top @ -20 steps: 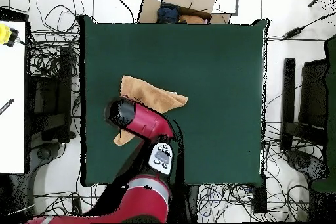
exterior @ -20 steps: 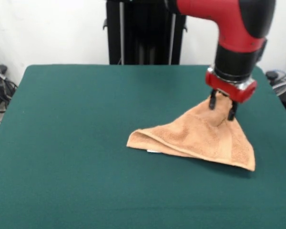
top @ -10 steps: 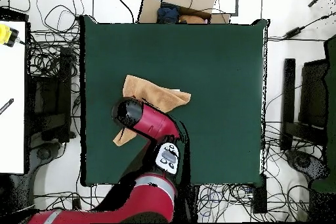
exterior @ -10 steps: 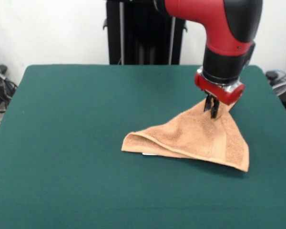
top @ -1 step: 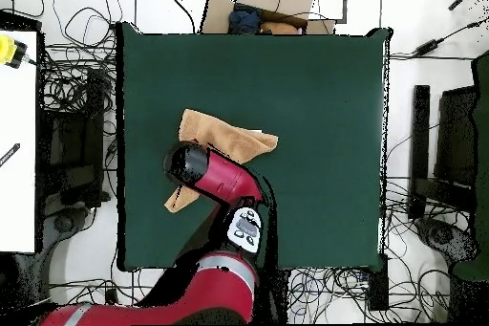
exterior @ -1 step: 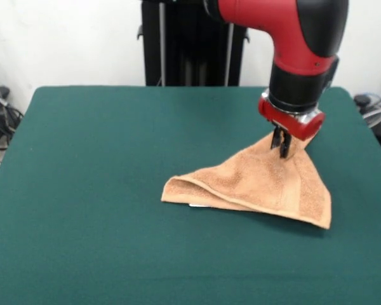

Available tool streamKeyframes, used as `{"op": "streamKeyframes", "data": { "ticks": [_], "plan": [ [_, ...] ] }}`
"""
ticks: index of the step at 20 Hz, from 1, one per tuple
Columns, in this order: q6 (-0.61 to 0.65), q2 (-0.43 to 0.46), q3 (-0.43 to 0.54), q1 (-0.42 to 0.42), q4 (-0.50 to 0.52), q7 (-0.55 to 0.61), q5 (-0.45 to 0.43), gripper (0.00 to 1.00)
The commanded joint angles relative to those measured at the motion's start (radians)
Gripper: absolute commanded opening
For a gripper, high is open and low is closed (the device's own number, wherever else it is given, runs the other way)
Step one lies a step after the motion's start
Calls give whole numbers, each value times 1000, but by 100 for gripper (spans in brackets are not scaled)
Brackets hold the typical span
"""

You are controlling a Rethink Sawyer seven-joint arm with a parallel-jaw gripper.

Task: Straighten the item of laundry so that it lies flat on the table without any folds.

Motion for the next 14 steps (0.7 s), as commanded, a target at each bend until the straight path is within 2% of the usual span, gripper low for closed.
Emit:
{"op": "streamKeyframes", "data": {
  "ticks": [1, 3, 5, 7, 10, 14],
  "plan": [
    [65, 10, 19, -33, -30, 85, -65, 0],
    [169, -113, -9, -41, 30, 49, -102, 0],
    [292, -238, -82, -18, 41, 16, -174, 0],
    [355, -324, -110, -16, 40, -24, -234, 0],
    [436, -408, -110, -36, 42, -50, -289, 0],
    [451, -464, -62, -95, 75, -73, -320, 0]
  ]
}}
